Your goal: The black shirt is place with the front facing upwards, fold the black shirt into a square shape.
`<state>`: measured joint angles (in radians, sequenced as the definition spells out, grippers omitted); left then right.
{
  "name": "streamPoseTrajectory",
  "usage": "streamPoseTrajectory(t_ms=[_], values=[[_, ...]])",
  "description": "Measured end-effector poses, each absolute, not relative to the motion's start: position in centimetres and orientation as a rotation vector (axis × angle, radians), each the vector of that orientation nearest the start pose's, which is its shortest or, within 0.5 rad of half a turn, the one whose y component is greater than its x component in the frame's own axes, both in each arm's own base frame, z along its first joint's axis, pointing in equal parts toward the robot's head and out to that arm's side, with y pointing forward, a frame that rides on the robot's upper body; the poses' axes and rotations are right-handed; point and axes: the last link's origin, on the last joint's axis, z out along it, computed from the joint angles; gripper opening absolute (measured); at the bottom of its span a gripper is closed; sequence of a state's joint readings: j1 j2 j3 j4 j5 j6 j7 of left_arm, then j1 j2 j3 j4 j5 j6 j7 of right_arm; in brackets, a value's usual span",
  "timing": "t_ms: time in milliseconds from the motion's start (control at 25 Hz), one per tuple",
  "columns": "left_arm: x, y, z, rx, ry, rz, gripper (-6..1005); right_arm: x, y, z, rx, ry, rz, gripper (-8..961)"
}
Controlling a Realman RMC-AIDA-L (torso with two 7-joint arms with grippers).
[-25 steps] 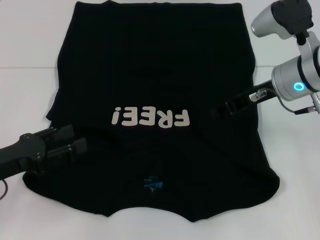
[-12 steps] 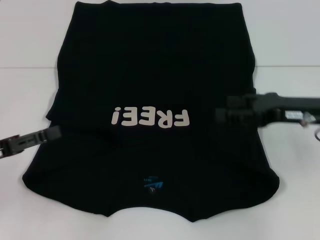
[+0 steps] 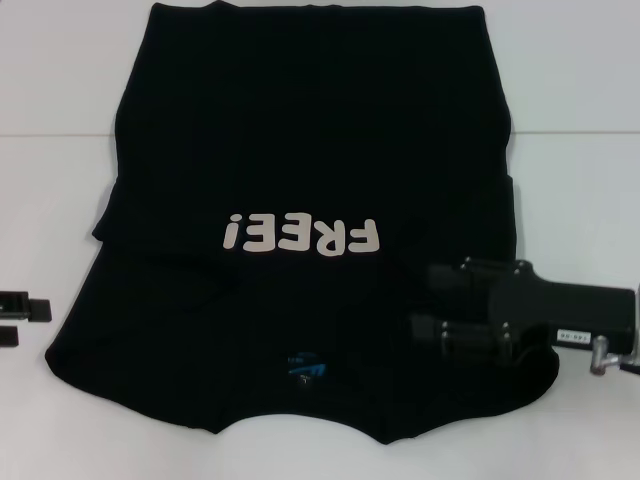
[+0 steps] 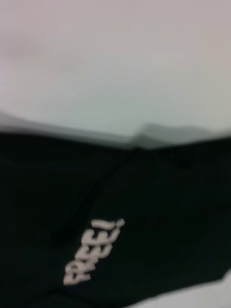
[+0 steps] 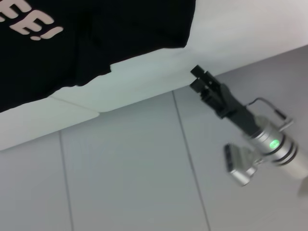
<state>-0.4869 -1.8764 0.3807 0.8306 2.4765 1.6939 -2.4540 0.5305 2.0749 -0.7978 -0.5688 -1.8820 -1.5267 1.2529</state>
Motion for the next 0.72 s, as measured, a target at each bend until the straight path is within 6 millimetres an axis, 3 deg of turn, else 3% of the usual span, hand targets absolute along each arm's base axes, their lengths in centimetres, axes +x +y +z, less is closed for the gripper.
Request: streamPoseTrajectory(t_ms=[400,720], values=[[-35.5,33.1,10.6,2.352,2.589,0.193,658,25.9,32.3,-3.1,-2.748,0.494,0.74,778],[-36.1,34.0,9.5,2.405,2.615,0.12,643,26.0,32.3,-3.0,-2.749,0.494,0.742,777]])
